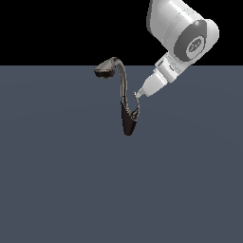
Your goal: Turn on the faucet by rotating a designated handle.
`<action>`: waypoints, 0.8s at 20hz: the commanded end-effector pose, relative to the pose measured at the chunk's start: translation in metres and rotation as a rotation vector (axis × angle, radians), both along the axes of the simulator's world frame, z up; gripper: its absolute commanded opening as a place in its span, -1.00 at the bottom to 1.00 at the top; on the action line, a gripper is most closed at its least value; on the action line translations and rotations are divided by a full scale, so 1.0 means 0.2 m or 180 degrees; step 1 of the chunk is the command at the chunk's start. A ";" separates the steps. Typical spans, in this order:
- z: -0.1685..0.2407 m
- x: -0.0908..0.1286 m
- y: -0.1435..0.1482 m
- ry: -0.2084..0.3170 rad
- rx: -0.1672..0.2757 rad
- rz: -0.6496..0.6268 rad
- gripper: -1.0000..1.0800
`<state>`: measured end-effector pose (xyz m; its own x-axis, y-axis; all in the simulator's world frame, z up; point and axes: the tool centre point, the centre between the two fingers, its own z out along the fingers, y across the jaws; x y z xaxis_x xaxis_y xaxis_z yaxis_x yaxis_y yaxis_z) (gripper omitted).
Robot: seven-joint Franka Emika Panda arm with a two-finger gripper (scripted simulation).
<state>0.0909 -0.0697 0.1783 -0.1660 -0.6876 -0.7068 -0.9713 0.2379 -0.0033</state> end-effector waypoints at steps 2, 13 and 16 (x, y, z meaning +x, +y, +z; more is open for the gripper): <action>0.01 -0.02 0.01 0.0000 0.0000 0.0000 -1.00; 0.04 -0.16 0.08 0.0000 0.0000 -0.0002 -1.00; 0.05 -0.20 0.10 0.0000 0.0001 -0.0004 -1.00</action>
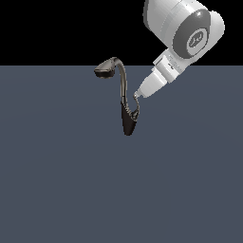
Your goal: Turn on the faucet by rotating a designated handle.
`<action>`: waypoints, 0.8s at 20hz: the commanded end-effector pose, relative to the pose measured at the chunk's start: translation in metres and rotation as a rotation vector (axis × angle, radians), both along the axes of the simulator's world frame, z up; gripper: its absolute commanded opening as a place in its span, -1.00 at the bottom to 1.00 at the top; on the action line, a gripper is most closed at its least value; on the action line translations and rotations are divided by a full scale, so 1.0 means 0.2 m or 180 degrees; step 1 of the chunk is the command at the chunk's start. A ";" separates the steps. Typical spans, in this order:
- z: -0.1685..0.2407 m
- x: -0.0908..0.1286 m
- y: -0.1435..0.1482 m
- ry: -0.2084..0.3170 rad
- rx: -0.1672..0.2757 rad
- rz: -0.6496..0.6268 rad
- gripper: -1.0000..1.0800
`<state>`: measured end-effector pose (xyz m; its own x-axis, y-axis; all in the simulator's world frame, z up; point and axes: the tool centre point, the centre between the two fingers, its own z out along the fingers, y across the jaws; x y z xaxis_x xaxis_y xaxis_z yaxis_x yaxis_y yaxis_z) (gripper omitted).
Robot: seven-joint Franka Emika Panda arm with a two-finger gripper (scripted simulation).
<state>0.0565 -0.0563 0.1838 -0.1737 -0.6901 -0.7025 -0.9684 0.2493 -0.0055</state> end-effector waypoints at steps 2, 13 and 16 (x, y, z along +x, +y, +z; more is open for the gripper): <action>0.03 -0.04 0.04 0.0002 0.0022 0.0033 -1.00; -0.03 -0.19 0.02 -0.0001 0.0014 0.0019 -1.00; -0.04 -0.25 0.02 0.0001 0.0018 0.0026 -1.00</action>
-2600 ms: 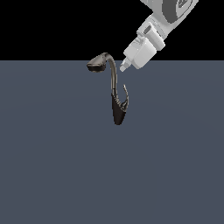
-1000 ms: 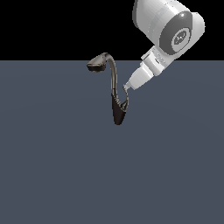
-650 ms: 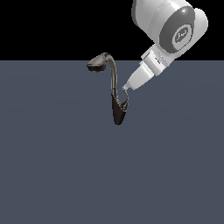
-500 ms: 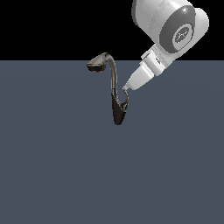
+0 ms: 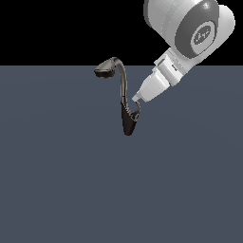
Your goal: Turn on the faucet by rotating a designated handle.
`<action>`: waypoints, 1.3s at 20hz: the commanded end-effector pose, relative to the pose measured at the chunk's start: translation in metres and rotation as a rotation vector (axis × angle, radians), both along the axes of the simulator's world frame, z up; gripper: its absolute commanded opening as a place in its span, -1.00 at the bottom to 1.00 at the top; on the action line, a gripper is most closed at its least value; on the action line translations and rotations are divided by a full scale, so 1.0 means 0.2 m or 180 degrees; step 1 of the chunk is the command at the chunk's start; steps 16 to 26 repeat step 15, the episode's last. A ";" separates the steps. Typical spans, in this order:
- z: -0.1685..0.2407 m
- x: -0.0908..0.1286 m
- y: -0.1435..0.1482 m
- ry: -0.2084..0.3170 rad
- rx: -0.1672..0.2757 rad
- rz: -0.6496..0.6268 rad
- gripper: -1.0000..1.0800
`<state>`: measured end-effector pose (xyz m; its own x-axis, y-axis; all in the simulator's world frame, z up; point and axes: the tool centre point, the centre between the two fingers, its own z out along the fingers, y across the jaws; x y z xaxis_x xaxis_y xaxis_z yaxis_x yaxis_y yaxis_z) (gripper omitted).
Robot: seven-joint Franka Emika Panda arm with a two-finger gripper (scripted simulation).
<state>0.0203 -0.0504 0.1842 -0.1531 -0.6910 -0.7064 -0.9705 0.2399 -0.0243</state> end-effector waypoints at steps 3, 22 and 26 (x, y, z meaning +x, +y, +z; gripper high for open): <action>-0.05 -0.10 -0.01 0.0064 0.0017 0.0000 -1.00; -0.24 -0.24 -0.16 0.0064 0.0018 0.0003 -1.00; -0.24 -0.24 -0.16 0.0064 0.0018 0.0003 -1.00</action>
